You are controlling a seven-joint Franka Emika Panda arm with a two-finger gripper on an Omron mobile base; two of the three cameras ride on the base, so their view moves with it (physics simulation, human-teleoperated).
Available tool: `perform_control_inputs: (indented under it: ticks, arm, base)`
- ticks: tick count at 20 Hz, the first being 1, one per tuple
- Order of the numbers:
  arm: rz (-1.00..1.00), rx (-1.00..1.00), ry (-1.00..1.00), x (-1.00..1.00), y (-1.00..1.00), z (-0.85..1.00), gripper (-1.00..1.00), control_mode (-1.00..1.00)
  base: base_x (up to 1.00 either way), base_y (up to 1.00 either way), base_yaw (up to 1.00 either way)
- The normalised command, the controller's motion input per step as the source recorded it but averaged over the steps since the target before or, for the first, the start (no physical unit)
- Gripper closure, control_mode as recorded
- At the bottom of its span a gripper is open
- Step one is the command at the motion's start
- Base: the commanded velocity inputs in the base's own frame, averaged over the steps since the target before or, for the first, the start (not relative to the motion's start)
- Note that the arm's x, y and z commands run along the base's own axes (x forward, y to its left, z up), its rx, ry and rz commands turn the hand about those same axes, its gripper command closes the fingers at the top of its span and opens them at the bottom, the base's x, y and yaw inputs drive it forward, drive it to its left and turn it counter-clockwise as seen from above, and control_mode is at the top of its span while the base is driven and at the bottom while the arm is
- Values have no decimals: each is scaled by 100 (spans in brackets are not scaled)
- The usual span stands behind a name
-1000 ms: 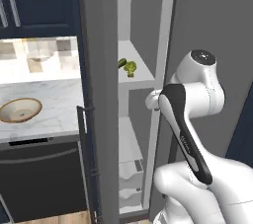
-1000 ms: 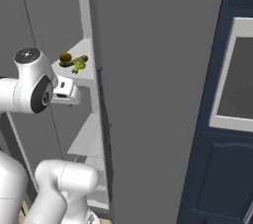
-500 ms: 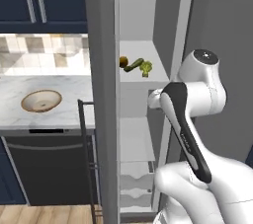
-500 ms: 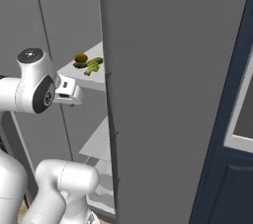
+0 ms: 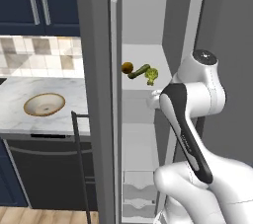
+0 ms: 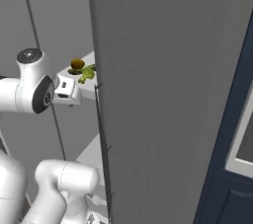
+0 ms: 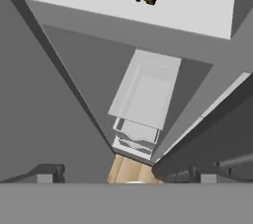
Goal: Take the squash, broccoli, and lemon from the freezer and place them in the bowl on the counter.
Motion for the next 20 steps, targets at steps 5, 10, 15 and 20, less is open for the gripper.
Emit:
perform_control_inputs:
  ticks: [5, 10, 15, 20]
  arm:
    - [0, 0, 0, 0, 0, 0, -100, 100]
    - [0, 0, 0, 36, 0, 4, -100, -100]
    - [0, 0, 0, 17, 0, 35, -100, -100]
    - [-2, 1, -1, 8, 0, 22, -100, -100]
  base:
    - [34, 0, 4]
    - [6, 0, 0]
    - [0, 0, 0]
    - [0, 0, 0]
